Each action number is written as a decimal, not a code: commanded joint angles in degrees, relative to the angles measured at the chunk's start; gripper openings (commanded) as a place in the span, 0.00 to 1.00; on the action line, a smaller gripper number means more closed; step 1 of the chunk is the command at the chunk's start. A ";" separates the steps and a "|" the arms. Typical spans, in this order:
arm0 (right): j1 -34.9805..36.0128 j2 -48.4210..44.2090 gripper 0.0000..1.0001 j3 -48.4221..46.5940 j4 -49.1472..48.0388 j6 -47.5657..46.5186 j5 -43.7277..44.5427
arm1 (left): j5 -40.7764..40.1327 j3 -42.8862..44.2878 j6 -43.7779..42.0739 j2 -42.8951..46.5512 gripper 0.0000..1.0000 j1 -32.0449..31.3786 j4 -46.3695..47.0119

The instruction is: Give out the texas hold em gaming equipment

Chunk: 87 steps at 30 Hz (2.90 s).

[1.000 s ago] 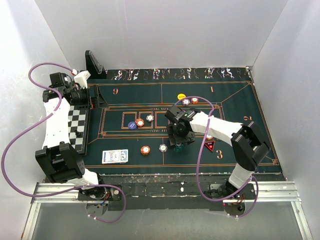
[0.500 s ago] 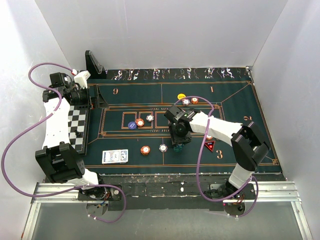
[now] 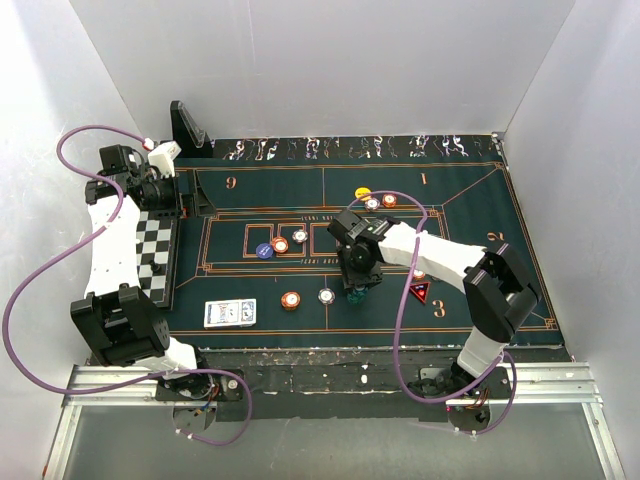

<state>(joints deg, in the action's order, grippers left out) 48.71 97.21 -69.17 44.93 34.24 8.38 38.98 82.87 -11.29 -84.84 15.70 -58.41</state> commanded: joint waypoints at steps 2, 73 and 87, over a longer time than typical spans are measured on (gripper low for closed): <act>1.21 -2.55 0.39 -5.80 4.90 -0.14 0.58 | 0.13 0.01 -0.22 2.31 0.98 0.47 0.32; 5.43 28.14 0.83 -54.41 8.15 -12.09 1.19 | 3.12 4.49 -4.00 -1.91 0.98 3.19 -3.81; 5.26 1.77 0.85 -16.29 6.84 -4.36 3.84 | 4.88 5.73 -4.01 -1.65 0.98 3.28 -5.40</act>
<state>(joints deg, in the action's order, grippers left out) 54.33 101.73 -95.48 52.82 26.57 13.04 41.93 88.25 -14.94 -87.68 18.65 -63.86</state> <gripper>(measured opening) 0.850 0.981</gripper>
